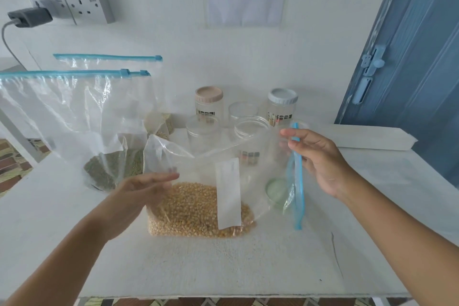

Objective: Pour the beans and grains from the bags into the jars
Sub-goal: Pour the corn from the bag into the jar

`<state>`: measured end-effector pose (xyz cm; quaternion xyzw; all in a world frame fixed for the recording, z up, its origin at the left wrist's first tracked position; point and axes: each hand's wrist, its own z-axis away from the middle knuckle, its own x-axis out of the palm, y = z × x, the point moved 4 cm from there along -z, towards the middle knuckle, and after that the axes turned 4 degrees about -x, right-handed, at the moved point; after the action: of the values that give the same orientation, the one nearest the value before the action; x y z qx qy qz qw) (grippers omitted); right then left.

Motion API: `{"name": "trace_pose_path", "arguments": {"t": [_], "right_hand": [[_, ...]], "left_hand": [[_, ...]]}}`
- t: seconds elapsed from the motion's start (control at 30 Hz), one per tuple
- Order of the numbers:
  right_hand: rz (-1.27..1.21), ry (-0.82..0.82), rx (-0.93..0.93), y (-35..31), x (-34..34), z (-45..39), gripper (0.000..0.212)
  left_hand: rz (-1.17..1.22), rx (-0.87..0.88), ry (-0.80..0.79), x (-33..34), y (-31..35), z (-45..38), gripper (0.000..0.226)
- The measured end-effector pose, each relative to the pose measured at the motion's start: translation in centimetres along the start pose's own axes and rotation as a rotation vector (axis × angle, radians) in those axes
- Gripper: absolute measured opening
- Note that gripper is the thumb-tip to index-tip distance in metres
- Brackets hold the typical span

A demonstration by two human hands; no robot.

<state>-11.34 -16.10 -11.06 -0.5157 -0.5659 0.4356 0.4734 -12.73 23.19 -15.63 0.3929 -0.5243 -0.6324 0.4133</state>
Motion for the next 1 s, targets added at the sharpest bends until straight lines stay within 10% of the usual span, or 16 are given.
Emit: {"name": "trace_pose_path", "arguments": {"t": [0.23,0.53,0.67,0.8,1.0], "right_hand": [[0.232,-0.242,0.073,1.0,0.1,1.8,0.042],[0.359,-0.184,-0.025,1.1,0.8,2.2,0.024],[0.277,-0.148,-0.028,1.3,1.4,2.2,0.025],[0.223,-0.143,-0.048,0.8,1.9,2.0,0.028],[0.259,-0.189,0.032,1.3,2.0,2.9,0.031]], "left_hand": [[0.133,0.053,0.271,-0.3,-1.1,-1.0,0.048],[0.146,0.07,0.242,-0.2,-1.0,-1.4,0.051],[0.13,-0.001,0.121,-1.5,-1.4,-1.3,0.086],[0.139,-0.036,0.001,-1.8,-0.9,-1.4,0.037],[0.198,0.002,0.069,-1.3,-1.2,-1.7,0.031]]}}
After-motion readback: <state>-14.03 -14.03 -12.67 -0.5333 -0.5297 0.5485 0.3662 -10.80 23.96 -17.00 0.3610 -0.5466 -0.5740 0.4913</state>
